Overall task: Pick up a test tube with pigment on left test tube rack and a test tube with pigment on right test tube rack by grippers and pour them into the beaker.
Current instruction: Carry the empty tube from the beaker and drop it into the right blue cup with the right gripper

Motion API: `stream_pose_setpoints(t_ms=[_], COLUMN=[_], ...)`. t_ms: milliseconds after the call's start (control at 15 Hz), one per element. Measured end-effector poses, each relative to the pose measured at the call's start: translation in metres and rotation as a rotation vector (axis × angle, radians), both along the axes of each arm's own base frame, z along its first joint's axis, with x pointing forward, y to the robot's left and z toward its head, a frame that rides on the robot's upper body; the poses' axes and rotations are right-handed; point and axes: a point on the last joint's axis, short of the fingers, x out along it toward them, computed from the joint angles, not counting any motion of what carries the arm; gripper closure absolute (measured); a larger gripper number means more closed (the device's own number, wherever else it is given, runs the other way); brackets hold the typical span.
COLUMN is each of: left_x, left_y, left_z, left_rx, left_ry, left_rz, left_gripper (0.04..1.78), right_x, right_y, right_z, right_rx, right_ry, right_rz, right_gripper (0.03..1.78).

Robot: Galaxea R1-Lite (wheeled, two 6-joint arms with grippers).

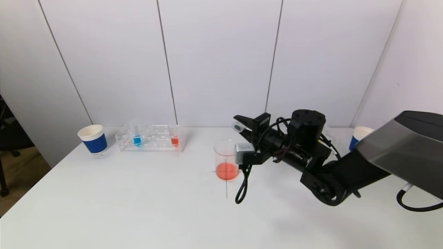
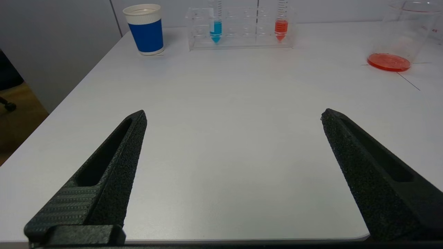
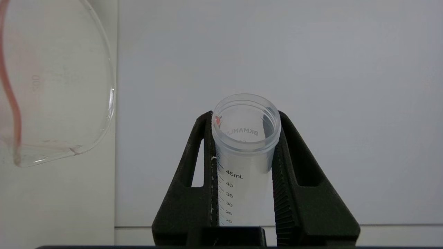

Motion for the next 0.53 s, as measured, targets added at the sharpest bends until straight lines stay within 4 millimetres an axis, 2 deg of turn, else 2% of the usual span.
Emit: stream_pose_setpoints(t_ms=[533], left_x=[0.0], left_y=[0.0], left_z=[0.0], left_rx=[0.0], left_ry=[0.0], left_rz=[0.0], left_gripper=[0.06], right_x=[-0.014], right_y=[-0.006], right_z=[0.019], right_rx=[0.337], right_ry=[0.139], right_rz=[-0.155], right_gripper=[1.32])
